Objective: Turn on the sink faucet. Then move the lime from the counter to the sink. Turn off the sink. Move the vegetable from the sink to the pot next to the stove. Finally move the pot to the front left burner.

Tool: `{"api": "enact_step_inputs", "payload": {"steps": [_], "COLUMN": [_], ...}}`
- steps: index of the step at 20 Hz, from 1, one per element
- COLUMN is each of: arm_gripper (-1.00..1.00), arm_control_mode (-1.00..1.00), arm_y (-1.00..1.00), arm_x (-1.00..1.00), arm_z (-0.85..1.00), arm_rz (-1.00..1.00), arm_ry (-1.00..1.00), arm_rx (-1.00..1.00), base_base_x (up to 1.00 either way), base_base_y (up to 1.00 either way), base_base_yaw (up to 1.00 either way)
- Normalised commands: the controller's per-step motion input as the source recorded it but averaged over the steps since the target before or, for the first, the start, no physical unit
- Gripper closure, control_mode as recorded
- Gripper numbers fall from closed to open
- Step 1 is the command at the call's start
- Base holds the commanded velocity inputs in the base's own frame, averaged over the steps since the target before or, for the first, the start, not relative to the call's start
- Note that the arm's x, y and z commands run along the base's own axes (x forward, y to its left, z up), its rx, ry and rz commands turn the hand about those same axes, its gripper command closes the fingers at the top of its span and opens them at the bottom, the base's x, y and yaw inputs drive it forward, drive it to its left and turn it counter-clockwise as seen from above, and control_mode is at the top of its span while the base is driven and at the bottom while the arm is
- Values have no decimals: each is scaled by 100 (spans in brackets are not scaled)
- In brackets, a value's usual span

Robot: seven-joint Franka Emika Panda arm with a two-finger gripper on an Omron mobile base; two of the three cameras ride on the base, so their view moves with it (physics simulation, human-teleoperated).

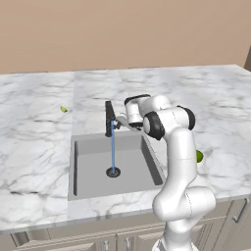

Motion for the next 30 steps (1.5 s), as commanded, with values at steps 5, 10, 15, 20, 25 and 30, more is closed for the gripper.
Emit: {"api": "enact_step_inputs", "payload": {"steps": [5,10,15,20,25,30], "arm_gripper": [100,-100,-100,-100,-100,-100], "arm_control_mode": [-100,-100,-100,-100,-100,-100], "arm_y": [-59,-14,-7,-13,-12,-14], "arm_x": [-1,0,0,-11,-5,-19], "arm_z": [-59,-18,0,11,31,37], "arm_rz": [-4,-3,-3,-6,-5,-4], "arm_ry": [6,6,2,3,3,0], "arm_rx": [4,3,1,1,0,0], "base_base_x": [0,0,0,0,0,0], "base_base_y": [0,0,0,0,0,0], "base_base_yaw": [0,0,0,0,0,0]}}
